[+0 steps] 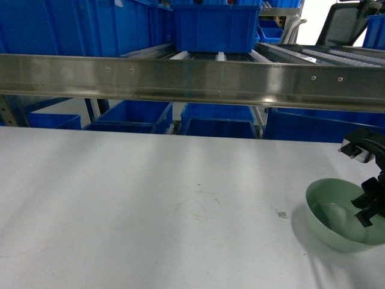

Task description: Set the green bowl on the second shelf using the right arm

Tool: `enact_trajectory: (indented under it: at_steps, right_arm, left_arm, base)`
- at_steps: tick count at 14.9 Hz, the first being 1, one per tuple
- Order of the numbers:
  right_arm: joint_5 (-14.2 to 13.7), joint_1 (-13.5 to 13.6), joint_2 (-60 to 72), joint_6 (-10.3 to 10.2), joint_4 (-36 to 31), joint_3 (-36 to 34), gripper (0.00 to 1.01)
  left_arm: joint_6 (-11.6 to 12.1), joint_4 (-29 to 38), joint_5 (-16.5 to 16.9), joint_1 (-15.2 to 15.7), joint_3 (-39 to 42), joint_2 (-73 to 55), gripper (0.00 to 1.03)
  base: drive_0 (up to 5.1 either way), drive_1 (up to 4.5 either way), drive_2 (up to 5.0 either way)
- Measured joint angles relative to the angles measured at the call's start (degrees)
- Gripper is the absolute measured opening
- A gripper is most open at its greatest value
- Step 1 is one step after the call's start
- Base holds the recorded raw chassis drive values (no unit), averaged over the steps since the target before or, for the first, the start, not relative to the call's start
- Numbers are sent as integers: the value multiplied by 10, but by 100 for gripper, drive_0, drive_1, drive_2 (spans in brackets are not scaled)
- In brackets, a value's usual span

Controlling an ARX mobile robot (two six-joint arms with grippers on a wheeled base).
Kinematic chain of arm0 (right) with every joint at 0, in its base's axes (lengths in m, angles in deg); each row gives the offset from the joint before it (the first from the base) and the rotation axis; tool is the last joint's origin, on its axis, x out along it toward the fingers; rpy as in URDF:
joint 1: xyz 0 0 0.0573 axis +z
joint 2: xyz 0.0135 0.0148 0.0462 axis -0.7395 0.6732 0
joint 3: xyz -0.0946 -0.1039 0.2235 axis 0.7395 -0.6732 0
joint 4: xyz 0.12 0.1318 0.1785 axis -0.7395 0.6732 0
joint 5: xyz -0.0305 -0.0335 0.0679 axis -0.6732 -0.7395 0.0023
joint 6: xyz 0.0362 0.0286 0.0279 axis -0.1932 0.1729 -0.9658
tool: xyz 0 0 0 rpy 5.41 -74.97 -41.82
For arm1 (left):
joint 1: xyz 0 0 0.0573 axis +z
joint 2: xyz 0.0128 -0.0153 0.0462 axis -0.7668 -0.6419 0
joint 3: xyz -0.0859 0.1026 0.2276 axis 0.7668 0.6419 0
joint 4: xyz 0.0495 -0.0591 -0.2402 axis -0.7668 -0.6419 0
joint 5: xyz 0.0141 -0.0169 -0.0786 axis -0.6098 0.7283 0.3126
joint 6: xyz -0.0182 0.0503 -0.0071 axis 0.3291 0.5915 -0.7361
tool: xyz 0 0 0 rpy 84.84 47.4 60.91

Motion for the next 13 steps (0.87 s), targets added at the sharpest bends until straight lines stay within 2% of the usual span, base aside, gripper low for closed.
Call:
enact_trajectory:
  at_steps: [3,5,7,8,10,11,12,13]
  right_arm:
    - [1,3,-26,-24,-66,-35,2]
    - [0,6,-64,-54,-136,-79,2]
    - [4,8,-132,-101,-193,-134,2]
    - [7,8,-183,-131,-218,-159,2]
    - [19,8,-296,-204,-210,-198,2]
    - [19,8,-345,-233,-205,-213,2]
    - [21,7,-405,-257,-192,-225,2]
    - [22,6,-457,-271,-181,-232,2]
  left_arm:
    - [0,0,0,0,0,0,98]
    - [0,0,0,0,0,0,98]
    - [0,0,0,0,0,0,98]
    - [0,0,0,0,0,0,98]
    - [0,0,0,0,0,0,98]
    - [0,0,0,0,0,0,98]
    - [0,0,0,0,0,0,98]
    - [0,0,0,0,0,0,98]
  base:
    - [0,0,0]
    - [0,0,0]
    - [0,0,0]
    - [0,0,0]
    - [0,0,0]
    - [0,0,0]
    - [0,0,0]
    - [0,0,0]
